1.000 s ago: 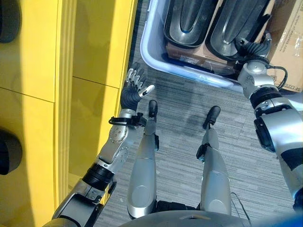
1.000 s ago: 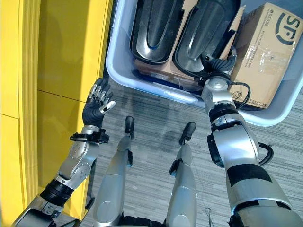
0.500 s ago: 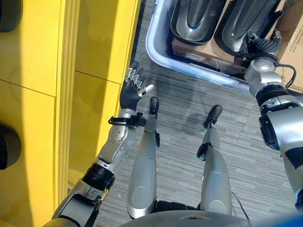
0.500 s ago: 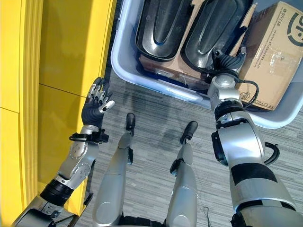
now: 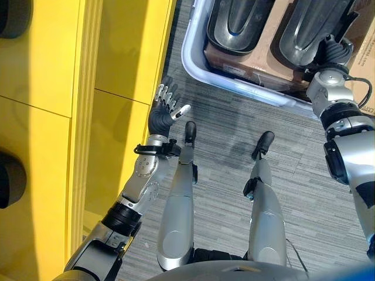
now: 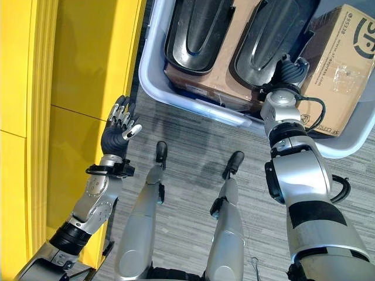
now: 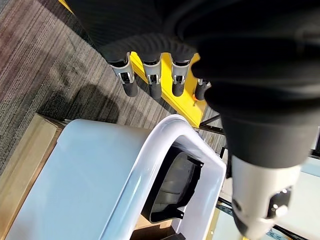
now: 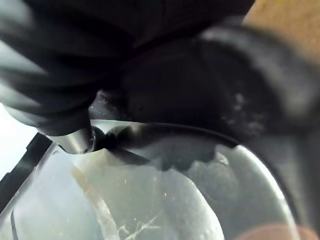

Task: Move parts from the plastic box to the shelf.

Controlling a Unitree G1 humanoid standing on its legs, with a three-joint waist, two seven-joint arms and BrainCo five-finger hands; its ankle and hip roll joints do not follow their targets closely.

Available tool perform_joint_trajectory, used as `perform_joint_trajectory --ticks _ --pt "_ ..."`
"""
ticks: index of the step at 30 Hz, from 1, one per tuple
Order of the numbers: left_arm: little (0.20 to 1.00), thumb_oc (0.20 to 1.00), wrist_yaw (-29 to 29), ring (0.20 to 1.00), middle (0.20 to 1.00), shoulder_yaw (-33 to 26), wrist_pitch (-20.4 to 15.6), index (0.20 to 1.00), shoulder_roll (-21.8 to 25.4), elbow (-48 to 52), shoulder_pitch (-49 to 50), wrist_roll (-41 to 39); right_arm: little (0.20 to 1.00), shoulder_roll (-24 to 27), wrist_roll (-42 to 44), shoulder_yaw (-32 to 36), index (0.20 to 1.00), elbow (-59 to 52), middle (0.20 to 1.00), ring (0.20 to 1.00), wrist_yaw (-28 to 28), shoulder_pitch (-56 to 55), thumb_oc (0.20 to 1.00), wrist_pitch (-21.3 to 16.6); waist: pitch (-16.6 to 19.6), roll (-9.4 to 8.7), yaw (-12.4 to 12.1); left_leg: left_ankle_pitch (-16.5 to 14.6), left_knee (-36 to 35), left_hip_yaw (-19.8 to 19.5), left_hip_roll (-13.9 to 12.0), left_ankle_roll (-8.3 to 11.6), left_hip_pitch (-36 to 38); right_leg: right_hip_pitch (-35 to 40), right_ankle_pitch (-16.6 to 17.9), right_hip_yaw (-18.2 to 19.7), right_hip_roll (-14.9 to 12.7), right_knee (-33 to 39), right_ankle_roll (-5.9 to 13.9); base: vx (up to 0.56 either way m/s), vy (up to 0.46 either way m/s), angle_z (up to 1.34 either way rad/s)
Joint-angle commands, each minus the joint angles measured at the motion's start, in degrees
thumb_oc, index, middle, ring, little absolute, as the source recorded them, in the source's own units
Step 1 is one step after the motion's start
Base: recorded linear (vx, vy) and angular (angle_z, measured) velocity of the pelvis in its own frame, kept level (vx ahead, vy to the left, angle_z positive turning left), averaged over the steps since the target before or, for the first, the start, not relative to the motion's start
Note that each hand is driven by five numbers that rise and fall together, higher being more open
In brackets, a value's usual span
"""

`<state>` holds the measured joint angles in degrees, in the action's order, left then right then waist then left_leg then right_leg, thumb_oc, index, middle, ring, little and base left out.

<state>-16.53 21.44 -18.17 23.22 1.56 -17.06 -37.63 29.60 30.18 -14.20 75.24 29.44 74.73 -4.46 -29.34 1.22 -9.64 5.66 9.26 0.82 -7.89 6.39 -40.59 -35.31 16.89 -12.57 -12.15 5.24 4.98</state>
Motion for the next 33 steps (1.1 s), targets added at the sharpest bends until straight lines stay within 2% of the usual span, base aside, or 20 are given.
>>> perform_joint_trajectory --ticks 1,22,33 --pt "1.0 1.0 0.6 1.0 1.0 0.6 -2.4 1.0 2.3 7.2 0.7 -0.4 0.2 0.3 -0.5 -3.7 0.2 0.1 0.2 0.2 -0.8 1.0 0.2 0.0 -0.5 1.43 -0.5 -2.7 -1.1 -1.8 1.4 -2.06 2.0 7.5 -14.0 -0.7 -3.2 -8.4 4.3 0.0 0.0 0.0" --pt "1.0 1.0 1.8 1.0 1.0 0.8 -1.7 1.0 3.0 5.4 0.8 -1.2 0.2 -0.2 -0.1 -3.6 0.2 -2.7 0.2 0.2 -1.2 0.6 0.2 -1.0 -0.5 -0.1 -0.1 -2.9 -1.0 -1.6 0.8 -1.94 5.8 11.2 -14.0 -0.9 -2.9 -8.2 4.26 0.0 0.0 0.0" --pt "1.0 1.0 2.7 1.0 1.0 -1.2 -1.1 1.0 4.1 4.6 2.7 -1.9 0.2 -1.7 0.9 -3.9 0.2 -15.4 0.2 0.2 -1.6 -2.8 0.2 -4.2 0.5 -1.93 1.0 -3.6 -0.6 -1.2 0.1 -1.69 10.7 15.6 -14.5 -0.7 -2.4 -8.4 3.96 0.0 -0.005 -0.01"
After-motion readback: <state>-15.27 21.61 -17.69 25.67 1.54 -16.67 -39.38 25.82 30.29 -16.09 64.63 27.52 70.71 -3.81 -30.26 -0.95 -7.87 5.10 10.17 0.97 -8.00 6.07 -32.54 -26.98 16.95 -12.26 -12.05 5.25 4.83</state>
